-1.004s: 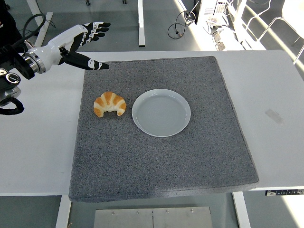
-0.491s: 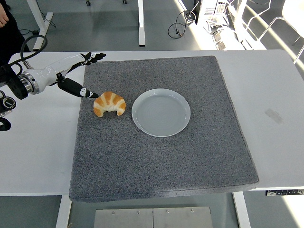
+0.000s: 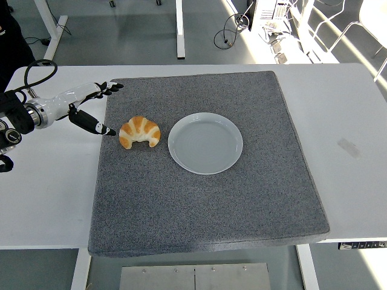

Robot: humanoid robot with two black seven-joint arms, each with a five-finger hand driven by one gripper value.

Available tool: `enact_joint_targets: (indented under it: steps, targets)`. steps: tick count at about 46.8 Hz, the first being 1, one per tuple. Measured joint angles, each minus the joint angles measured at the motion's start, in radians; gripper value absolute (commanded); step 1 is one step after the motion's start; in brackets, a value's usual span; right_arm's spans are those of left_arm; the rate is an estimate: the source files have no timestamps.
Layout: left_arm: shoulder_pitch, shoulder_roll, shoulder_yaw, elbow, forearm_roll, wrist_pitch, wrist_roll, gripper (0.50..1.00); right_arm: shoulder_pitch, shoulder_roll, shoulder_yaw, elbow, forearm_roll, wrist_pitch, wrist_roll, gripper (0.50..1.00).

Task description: Place the bread on the plate

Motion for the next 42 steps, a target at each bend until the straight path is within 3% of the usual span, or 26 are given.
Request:
enact_joint_targets:
  steps: [5, 29, 42]
  targets:
    - [0.0, -0.006, -0.003, 0.001, -0.001, 0.0, 0.037, 0.977, 0.0, 0.0, 0.0, 0.0, 0.0, 0.0, 0.0, 1.0]
    - [0.003, -0.122, -0.003, 0.058, 0.023, 0.006, 0.052, 0.966, 0.0, 0.0, 0.0, 0.0, 0.0, 0.0, 0.0, 1.0]
    - [0.023, -0.141, 0.001, 0.073, 0.165, 0.051, 0.093, 0.965, -0.001, 0.0, 0.0, 0.0, 0.0, 0.0, 0.0, 1.0]
